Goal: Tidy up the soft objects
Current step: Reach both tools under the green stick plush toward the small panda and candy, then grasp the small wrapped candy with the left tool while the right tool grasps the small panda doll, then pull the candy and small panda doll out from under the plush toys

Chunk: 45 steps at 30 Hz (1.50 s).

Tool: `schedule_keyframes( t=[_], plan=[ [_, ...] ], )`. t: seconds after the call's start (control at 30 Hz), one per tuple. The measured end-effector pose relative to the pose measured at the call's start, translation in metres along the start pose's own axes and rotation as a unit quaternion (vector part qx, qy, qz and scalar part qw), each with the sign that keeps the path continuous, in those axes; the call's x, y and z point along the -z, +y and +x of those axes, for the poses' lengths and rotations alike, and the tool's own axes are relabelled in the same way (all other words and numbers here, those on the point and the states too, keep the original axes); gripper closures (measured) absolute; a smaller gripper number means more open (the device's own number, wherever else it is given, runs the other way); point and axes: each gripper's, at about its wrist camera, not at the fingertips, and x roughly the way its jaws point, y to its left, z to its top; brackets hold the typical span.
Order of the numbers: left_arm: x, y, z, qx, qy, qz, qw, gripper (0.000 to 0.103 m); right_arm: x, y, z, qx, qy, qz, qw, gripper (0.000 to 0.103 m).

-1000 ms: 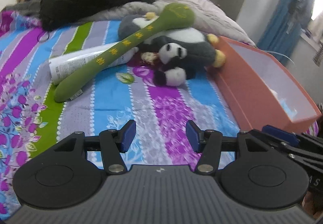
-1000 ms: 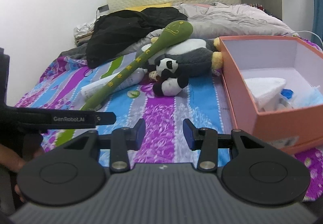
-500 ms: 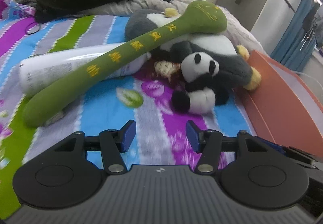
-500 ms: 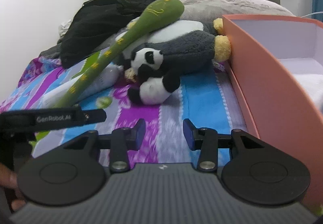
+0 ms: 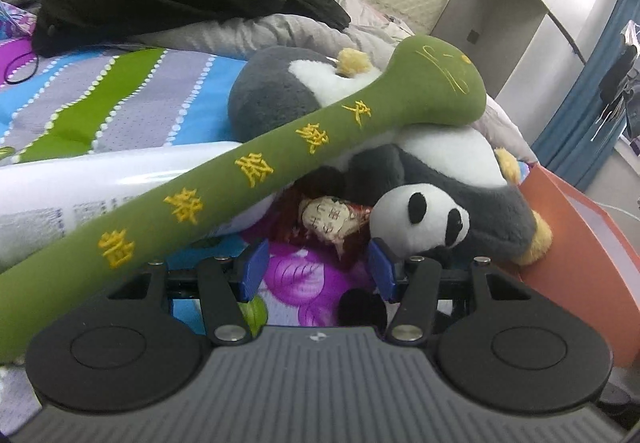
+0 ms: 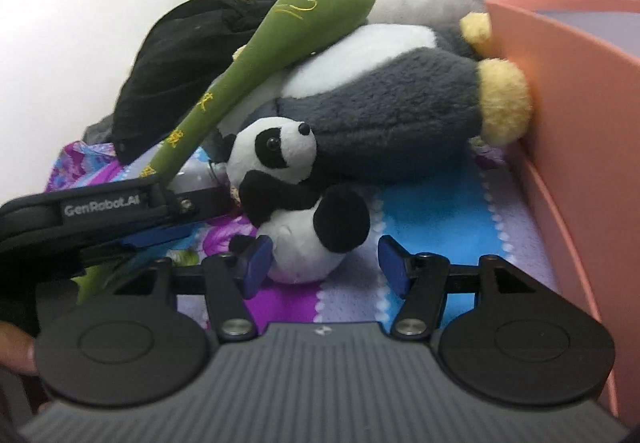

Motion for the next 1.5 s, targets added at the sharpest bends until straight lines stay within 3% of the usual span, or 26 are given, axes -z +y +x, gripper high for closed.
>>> schedule_keyframes(
  t=[0.13, 0.3, 0.6, 0.77, 1.03, 1.23, 1.5],
  plan=[
    [-0.001, 0.001, 0.011, 0.009, 0.002, -0.011, 0.9999, 0.042, 0.000, 0.001, 0.006, -0.025, -0.006, -0.012, 1.000, 0.039],
    [0.002, 0.005, 0.019, 0.006, 0.010, -0.016, 0.9998, 0.042, -0.003, -0.003, 0.013, -0.040, 0.001, 0.004, 0.999, 0.049],
    [-0.005, 0.000, 0.031, 0.013, 0.004, -0.035, 0.9993, 0.040, -0.004, 0.011, -0.006, 0.030, 0.008, -0.008, 0.999, 0.054],
    [-0.005, -0.008, 0.041, -0.004, 0.000, -0.032, 0.9995, 0.041, -0.002, 0.011, -0.015, 0.051, 0.007, -0.007, 0.999, 0.054],
    [-0.006, -0.013, 0.038, -0.029, 0.003, -0.011, 0.9995, 0.073, 0.000, 0.012, -0.025, 0.058, 0.009, -0.006, 0.998, 0.054],
    [-0.007, -0.013, 0.029, -0.032, 0.007, -0.014, 0.9994, 0.080, -0.001, 0.016, -0.039, 0.068, 0.004, -0.005, 0.998, 0.055],
    [-0.005, -0.015, -0.004, -0.030, 0.006, -0.012, 0.9995, 0.082, 0.002, 0.021, -0.062, 0.070, 0.009, 0.002, 0.998, 0.055]
  ],
)
